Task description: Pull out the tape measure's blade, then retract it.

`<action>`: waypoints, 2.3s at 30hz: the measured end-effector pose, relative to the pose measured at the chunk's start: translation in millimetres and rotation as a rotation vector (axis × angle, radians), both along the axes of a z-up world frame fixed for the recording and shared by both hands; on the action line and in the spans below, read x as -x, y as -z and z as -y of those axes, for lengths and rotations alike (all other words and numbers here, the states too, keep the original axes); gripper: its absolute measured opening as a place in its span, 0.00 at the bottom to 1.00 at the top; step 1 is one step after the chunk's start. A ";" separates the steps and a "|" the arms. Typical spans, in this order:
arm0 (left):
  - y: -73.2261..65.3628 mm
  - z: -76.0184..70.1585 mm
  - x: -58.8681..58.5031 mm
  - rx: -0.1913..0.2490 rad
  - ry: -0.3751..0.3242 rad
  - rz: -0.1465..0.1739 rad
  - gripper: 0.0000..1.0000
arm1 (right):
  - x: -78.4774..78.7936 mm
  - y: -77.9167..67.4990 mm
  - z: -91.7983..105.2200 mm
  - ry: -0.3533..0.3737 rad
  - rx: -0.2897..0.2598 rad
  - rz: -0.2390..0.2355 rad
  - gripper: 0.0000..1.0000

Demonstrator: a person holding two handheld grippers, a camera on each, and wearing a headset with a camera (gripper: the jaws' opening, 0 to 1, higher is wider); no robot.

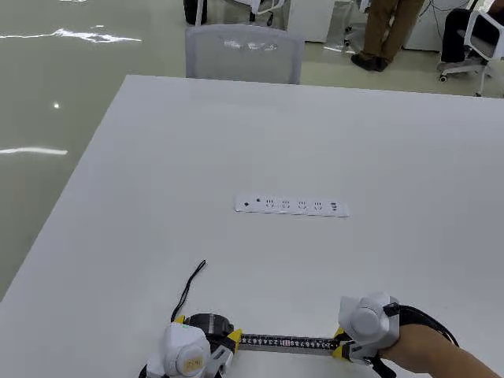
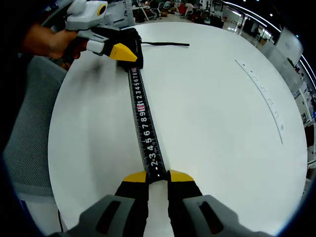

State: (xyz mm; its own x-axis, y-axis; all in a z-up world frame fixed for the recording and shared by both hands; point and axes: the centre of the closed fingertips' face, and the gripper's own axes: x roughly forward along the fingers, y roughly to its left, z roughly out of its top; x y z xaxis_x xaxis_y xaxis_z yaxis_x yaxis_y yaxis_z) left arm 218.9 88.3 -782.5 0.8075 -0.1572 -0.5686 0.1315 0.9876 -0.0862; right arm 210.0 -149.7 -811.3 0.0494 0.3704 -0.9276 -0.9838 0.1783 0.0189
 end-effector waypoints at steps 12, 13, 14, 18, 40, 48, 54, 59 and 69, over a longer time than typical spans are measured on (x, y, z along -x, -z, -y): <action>2.2 -0.5 -1.4 0.004 0.000 0.003 0.61 | -1.4 4.1 -9.4 -0.007 -0.006 -0.003 0.14; 2.0 -0.4 -1.6 0.004 0.001 0.002 0.61 | -0.9 4.3 -9.3 -0.006 -0.005 -0.004 0.14; 1.8 -0.5 -1.9 0.006 0.000 0.001 0.61 | -1.8 4.8 -10.0 -0.006 -0.007 -0.004 0.14; 0.0 0.1 -0.8 0.007 0.006 -0.005 0.61 | -1.9 4.3 -12.7 -0.001 -0.011 -0.004 0.14; 0.4 0.7 -0.1 0.028 0.011 0.000 0.61 | 0.8 1.4 -35.5 -0.024 -0.039 -0.005 0.14; -2.2 1.1 0.6 0.036 0.012 -0.005 0.61 | 2.4 0.3 -43.9 -0.024 -0.041 -0.005 0.14; -2.1 1.4 1.2 0.033 0.016 -0.004 0.61 | 3.7 -0.4 -50.7 -0.035 -0.043 -0.005 0.14; 0.2 0.3 0.3 0.036 0.017 -0.004 0.62 | 4.6 -3.8 -51.9 -0.018 -0.057 -0.008 0.14; -0.1 0.5 0.6 0.036 0.021 -0.008 0.62 | 3.0 -1.3 -61.6 -0.029 -0.046 -0.008 0.14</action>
